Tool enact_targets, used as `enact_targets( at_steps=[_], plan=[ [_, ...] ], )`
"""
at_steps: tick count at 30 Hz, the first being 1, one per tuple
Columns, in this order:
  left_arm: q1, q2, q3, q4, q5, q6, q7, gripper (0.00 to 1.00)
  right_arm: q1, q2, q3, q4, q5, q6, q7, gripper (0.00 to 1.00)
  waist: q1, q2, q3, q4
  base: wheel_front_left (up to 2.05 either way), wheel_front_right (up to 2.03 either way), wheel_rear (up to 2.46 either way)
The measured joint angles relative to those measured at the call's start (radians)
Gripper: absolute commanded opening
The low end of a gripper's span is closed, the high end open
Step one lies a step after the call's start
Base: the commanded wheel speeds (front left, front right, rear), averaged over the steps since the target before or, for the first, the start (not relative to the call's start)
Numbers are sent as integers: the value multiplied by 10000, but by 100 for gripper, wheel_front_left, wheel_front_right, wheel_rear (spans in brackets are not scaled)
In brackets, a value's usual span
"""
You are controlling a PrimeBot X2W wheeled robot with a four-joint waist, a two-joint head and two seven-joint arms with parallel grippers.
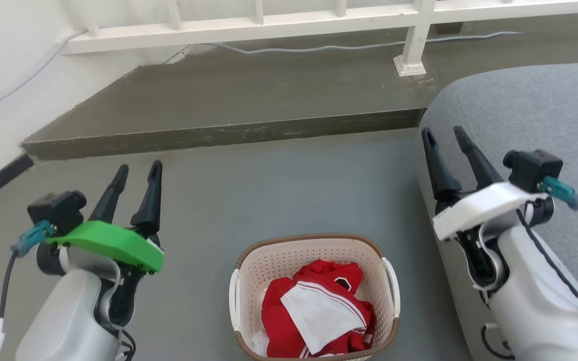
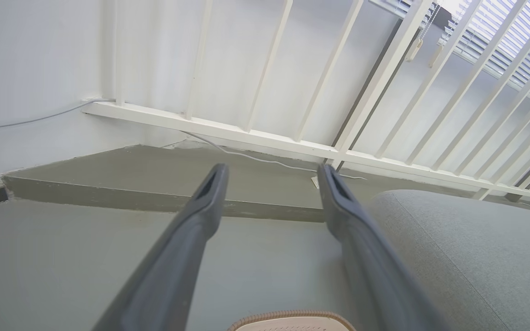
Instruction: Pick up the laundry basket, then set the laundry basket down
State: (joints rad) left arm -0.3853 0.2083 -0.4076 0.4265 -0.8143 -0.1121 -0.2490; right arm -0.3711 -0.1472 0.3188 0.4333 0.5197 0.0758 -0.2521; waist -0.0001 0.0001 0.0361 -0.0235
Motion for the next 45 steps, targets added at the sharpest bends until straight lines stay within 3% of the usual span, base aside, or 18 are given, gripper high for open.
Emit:
enact_targets(
  at_steps=[10, 23, 45],
  plan=[
    [1058, -36, 1198, -1528, 1576, 520, -4, 100, 1116, 94, -514, -1175, -842, -176, 0, 100, 0, 0, 109, 74, 0, 0, 0],
    [2100, -600, 1923, -2303, 2834, 568, -27, 100, 1721, 186, -871, -1808, -1534, -259, 0, 100, 0, 0, 337, 86, 0, 0, 0],
    [2847, -1187, 2412, -2466, 3534, 280, -27, 100, 2025, 430, -1127, -1975, -2107, -245, 0, 100, 1, 0, 427, 21, 0, 0, 0]
  ],
)
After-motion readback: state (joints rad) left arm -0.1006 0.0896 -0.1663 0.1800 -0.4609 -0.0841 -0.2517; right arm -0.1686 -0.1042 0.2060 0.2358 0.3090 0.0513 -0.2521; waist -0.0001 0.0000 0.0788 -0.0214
